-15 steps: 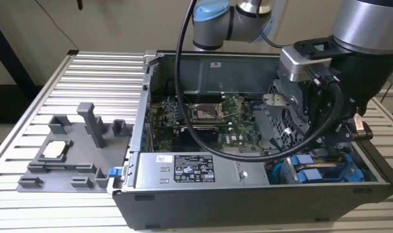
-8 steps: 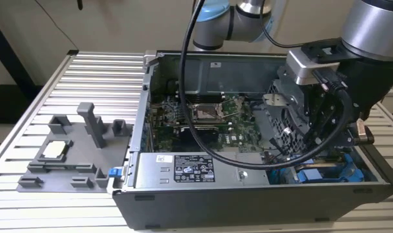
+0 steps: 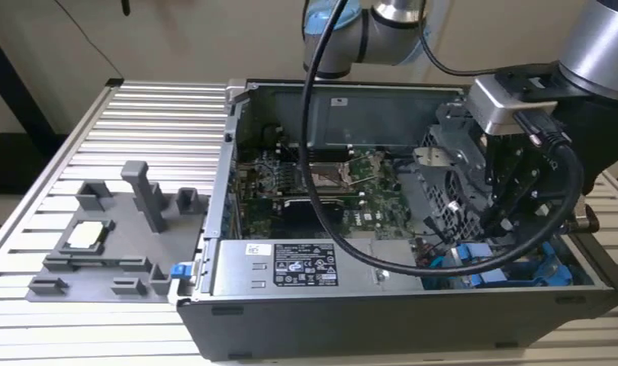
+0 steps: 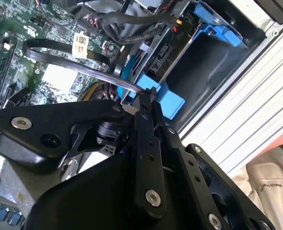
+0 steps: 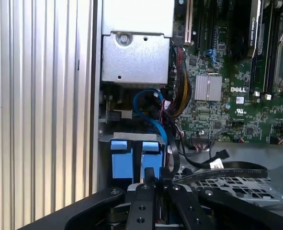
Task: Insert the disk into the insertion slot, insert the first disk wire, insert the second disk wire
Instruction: 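Insert the second disk wire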
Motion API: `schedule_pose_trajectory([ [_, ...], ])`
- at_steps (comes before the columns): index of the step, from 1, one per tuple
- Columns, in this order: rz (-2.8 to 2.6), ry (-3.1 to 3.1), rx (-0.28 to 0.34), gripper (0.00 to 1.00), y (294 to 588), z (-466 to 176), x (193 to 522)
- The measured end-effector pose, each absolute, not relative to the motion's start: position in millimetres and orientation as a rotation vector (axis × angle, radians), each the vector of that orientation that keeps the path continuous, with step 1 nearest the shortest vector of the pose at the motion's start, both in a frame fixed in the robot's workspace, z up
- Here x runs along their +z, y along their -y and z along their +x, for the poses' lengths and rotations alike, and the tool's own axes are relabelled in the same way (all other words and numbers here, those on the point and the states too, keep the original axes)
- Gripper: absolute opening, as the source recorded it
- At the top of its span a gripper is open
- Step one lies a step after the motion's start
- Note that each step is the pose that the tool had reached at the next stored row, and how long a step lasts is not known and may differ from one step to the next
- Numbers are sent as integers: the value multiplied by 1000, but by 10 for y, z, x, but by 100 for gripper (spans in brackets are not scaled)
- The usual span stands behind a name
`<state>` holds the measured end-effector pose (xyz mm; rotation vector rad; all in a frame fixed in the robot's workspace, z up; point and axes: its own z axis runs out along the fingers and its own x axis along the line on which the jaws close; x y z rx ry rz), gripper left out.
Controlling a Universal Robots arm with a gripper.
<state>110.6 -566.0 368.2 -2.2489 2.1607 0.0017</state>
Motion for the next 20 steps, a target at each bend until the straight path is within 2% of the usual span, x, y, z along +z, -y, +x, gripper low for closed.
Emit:
schedule_pose_trajectory([
  [10, -2223, -2137, 71, 16, 5715, 1266, 3676],
  [20, -2212, -2143, 81, 16, 5785, 1327, 3644],
])
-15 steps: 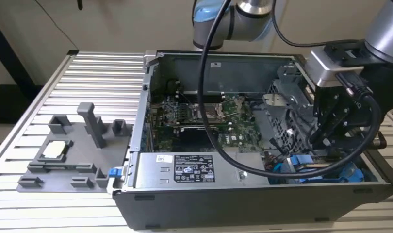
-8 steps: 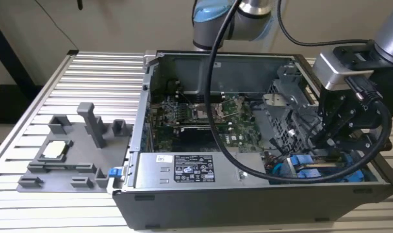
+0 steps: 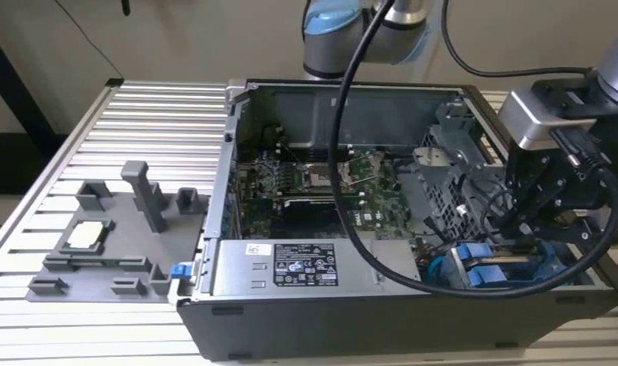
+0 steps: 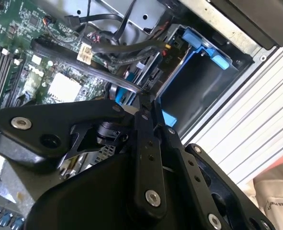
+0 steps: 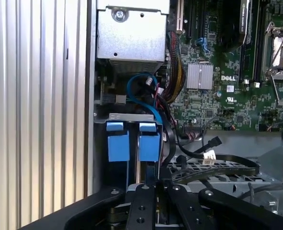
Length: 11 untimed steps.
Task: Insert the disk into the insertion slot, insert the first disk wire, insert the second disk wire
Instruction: 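Insert the second disk wire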
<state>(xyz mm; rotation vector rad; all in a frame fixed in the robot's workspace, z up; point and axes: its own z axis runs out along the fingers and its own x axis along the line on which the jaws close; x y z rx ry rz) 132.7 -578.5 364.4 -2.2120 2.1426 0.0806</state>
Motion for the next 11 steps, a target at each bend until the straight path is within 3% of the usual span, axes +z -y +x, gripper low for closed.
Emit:
schedule_pose_trajectory([
  [11, -2164, -2175, 94, 16, 5812, 1348, 3568],
])
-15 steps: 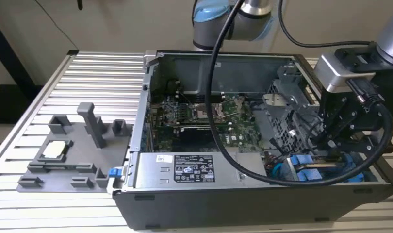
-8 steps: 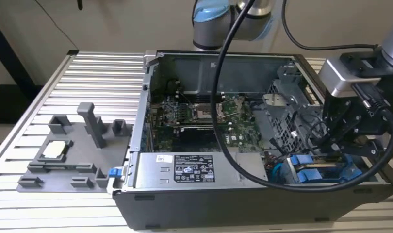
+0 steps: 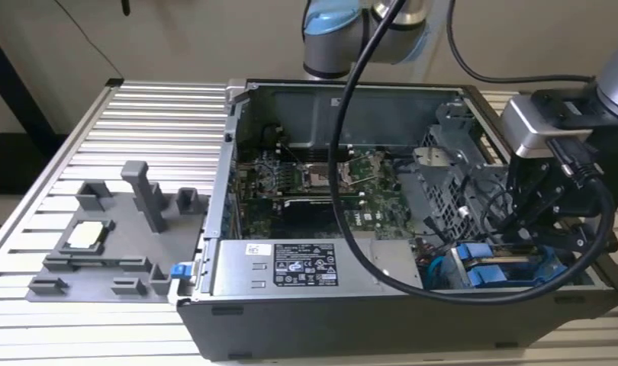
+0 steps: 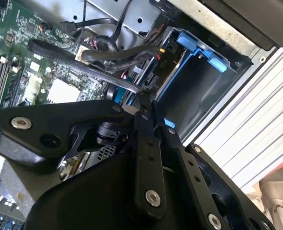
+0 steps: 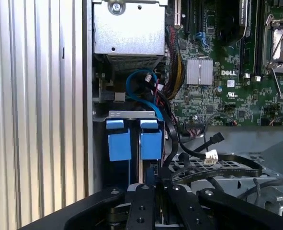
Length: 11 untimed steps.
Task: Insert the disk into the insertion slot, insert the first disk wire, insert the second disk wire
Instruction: 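Insert the second disk wire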
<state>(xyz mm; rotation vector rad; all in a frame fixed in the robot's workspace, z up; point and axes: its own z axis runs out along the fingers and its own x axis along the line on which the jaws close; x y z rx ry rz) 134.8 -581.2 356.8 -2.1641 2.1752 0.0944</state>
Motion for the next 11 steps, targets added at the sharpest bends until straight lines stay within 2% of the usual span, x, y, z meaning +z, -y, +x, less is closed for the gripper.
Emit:
schedule_pose_trajectory([
  [11, -2158, -2173, 116, 16, 5838, 1414, 3551],
])
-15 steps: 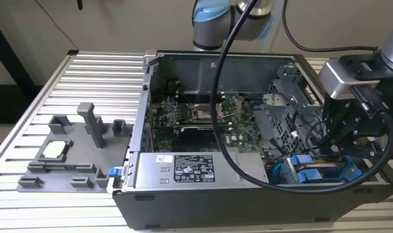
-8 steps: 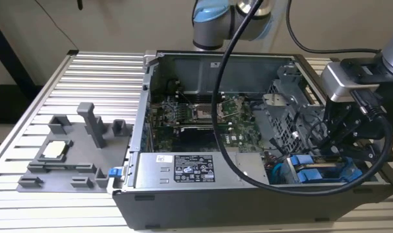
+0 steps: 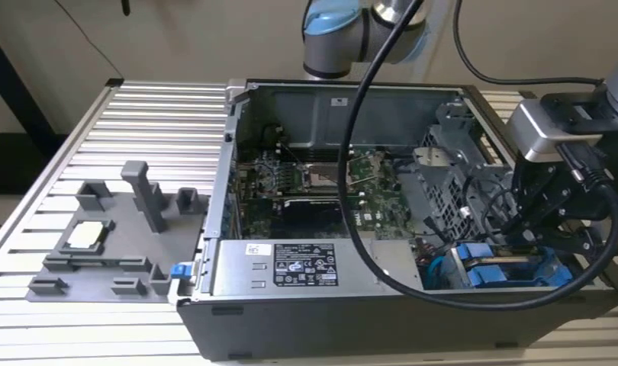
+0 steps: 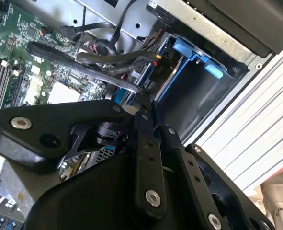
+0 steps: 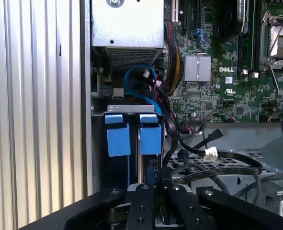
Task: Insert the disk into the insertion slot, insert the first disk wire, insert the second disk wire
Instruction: 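Insert the second disk wire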
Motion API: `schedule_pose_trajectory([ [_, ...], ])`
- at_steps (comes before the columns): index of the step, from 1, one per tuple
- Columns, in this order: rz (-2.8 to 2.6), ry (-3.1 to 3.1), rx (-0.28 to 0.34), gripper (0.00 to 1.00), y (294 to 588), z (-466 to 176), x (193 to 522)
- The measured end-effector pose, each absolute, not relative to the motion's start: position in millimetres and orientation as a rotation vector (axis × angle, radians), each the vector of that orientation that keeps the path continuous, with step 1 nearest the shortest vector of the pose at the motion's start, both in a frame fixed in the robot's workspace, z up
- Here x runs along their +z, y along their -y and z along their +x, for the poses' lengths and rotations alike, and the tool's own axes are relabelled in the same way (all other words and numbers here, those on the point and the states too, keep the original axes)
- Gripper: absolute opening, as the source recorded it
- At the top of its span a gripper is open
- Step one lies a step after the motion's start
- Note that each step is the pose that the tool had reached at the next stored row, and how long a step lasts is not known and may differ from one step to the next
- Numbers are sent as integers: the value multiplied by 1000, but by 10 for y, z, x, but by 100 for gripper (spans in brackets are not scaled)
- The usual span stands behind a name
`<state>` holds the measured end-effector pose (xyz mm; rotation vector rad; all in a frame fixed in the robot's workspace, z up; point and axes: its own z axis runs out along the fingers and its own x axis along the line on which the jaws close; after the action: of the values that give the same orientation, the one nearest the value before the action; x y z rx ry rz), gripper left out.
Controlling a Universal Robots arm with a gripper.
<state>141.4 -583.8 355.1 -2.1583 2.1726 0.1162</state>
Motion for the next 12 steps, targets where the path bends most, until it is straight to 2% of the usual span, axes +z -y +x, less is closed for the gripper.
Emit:
schedule_pose_trajectory([
  [12, -2134, -2210, 158, 16, 5836, 1421, 3508],
])
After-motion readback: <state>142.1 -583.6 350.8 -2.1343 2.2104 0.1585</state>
